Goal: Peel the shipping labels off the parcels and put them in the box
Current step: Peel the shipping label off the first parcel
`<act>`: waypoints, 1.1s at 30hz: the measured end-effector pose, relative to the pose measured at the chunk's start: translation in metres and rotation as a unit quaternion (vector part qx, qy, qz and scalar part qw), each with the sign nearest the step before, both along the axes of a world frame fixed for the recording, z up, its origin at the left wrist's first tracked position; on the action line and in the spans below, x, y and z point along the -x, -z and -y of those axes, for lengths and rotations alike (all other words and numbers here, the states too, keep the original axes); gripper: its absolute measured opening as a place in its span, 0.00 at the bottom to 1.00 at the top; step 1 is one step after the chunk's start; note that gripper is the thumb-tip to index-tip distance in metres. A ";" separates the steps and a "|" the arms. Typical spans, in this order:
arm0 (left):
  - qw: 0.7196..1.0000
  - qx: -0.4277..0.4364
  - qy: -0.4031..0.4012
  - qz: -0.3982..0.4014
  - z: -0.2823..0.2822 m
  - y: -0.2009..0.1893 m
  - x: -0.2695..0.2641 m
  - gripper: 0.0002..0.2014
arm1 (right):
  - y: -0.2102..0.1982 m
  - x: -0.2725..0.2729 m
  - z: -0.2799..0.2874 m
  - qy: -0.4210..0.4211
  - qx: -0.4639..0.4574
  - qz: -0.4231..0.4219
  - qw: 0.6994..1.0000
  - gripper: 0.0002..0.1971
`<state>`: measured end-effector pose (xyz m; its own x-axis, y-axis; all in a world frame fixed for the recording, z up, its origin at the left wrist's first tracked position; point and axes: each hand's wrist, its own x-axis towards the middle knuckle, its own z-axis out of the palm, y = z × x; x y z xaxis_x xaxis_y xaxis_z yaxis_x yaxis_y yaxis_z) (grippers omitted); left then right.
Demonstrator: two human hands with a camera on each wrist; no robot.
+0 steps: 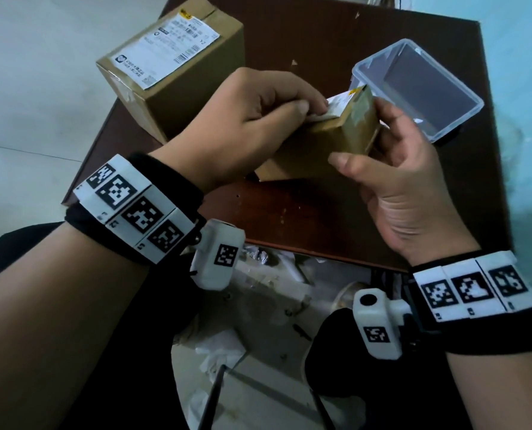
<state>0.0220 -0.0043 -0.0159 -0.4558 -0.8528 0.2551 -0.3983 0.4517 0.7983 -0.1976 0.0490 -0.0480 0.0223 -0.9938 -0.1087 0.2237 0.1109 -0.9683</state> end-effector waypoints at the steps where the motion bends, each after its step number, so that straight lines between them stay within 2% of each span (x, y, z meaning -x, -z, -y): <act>1: 1.000 0.005 0.009 0.002 -0.001 0.000 0.000 0.13 | -0.001 0.000 0.000 -0.004 0.000 -0.004 1.000 0.41; 5: 0.999 0.043 0.031 0.007 0.000 0.003 0.001 0.14 | -0.002 -0.003 -0.002 -0.013 0.005 -0.009 1.000 0.45; 8: 0.997 0.063 0.037 -0.004 0.000 0.006 0.004 0.12 | -0.002 -0.007 -0.004 -0.009 0.008 -0.013 1.000 0.45; 11: 0.995 0.083 0.044 -0.017 -0.003 0.008 0.010 0.09 | -0.005 -0.012 -0.006 0.006 0.016 -0.028 0.999 0.49; 17: 0.995 0.094 0.032 -0.008 -0.006 0.007 0.014 0.04 | -0.012 -0.014 -0.008 0.041 0.033 -0.051 0.997 0.40; 24: 0.995 0.098 0.006 -0.011 -0.008 0.008 0.018 0.02 | -0.014 -0.017 -0.009 0.045 0.034 -0.073 0.996 0.42; 28: 0.997 0.078 -0.017 -0.020 -0.009 0.010 0.021 0.07 | -0.013 -0.018 -0.010 0.051 0.038 -0.074 0.995 0.42; 33: 0.997 0.056 -0.029 -0.036 -0.011 0.010 0.024 0.03 | -0.015 -0.019 -0.010 0.058 0.040 -0.071 0.995 0.41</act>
